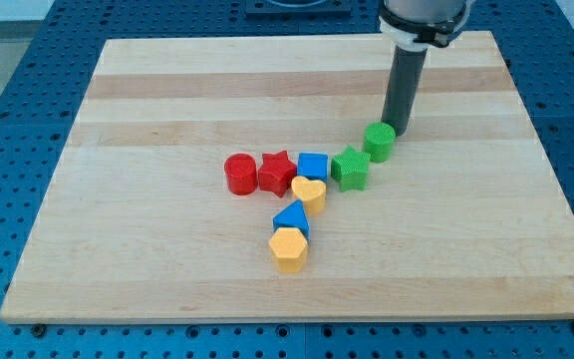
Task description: Move the green circle right to the green star
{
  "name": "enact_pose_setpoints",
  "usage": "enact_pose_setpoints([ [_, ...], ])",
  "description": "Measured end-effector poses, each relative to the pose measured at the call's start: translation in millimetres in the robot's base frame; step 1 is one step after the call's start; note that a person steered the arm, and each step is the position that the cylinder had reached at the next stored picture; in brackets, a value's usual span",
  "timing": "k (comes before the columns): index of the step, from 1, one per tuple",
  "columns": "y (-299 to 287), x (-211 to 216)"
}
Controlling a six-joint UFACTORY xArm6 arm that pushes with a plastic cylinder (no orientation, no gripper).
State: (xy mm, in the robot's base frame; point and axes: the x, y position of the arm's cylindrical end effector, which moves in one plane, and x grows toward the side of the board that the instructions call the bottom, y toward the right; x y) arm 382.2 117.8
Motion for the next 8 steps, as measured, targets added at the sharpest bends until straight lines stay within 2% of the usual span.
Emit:
enact_pose_setpoints([
  [1,-3,-7],
  [3,-5,26],
  [6,-4,9],
  [8,-16,14],
])
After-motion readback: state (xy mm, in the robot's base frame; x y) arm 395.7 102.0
